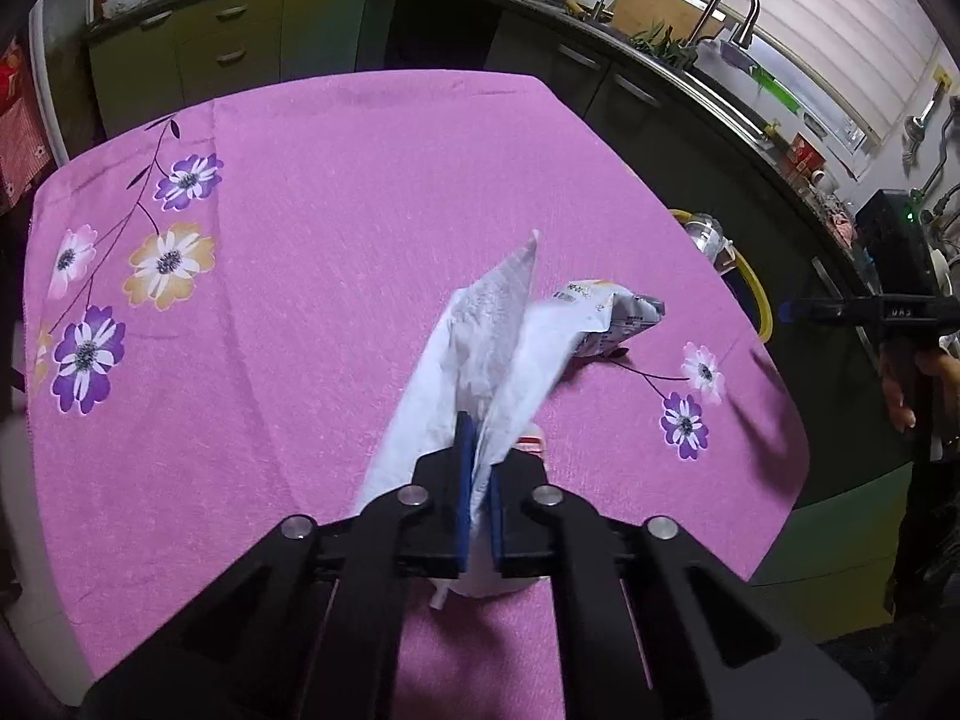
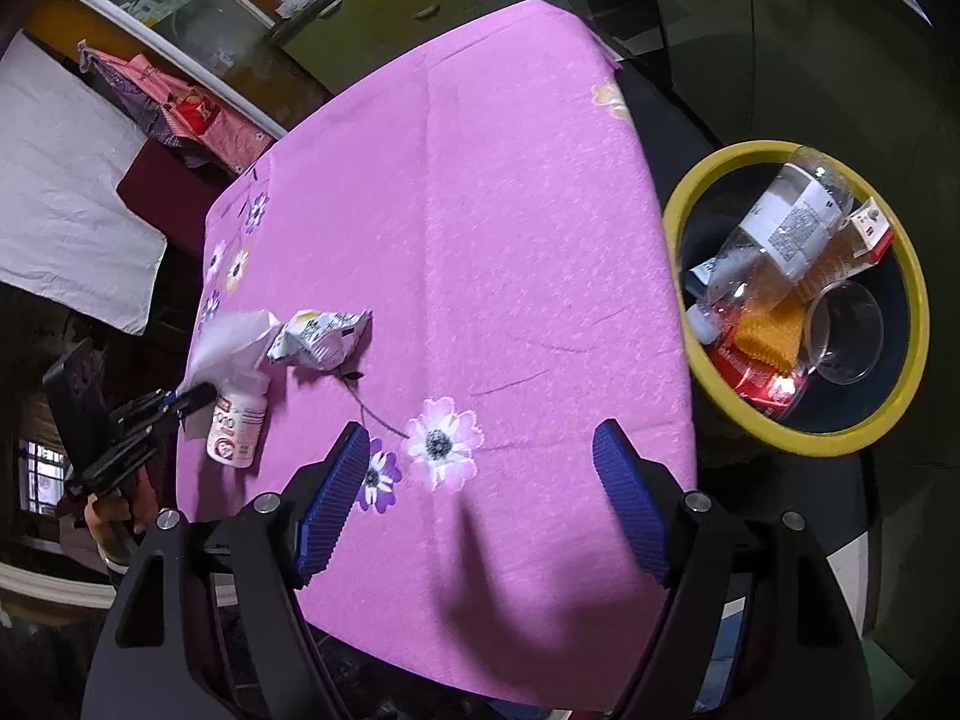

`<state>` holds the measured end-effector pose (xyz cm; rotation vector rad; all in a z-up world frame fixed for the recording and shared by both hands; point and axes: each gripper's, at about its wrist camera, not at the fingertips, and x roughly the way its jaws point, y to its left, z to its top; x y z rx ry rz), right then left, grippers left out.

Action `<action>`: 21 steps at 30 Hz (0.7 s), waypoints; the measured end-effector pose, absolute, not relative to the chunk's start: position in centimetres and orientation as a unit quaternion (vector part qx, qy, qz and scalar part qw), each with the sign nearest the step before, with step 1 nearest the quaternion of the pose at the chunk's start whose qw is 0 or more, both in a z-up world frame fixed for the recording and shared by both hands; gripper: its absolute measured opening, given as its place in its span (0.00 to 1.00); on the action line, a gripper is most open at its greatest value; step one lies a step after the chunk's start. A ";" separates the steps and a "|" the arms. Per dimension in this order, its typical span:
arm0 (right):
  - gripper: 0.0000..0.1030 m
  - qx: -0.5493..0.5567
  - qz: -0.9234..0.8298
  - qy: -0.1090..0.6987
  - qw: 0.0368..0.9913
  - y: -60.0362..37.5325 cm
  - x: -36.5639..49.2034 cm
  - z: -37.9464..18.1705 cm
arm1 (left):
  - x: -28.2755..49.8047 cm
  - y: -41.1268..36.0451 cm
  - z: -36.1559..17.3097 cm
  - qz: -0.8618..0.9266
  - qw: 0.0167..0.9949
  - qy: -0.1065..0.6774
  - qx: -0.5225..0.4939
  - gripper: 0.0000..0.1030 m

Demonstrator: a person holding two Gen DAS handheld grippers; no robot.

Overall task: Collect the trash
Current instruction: 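Grasp the white paper napkin with the left gripper and lift it, then carry the napkin over the bin and drop it with the left gripper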

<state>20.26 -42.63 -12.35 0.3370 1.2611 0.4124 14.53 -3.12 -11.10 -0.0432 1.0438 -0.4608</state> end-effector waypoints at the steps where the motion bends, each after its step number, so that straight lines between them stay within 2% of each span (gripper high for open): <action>1: 0.74 0.157 0.192 0.582 0.774 -42.5 20.1 -12.4 | 14.5 -3.1 -10.9 -0.218 0.842 0.493 -0.020 0.02; 13: 0.76 0.164 0.192 0.561 0.788 -43.5 18.2 -11.8 | 14.4 -4.6 -5.4 -0.236 0.866 0.440 0.020 0.02; 21: 0.76 0.170 0.182 0.552 0.796 -45.7 16.4 -12.0 | 16.2 -11.3 -1.3 -0.299 0.865 0.396 0.079 0.02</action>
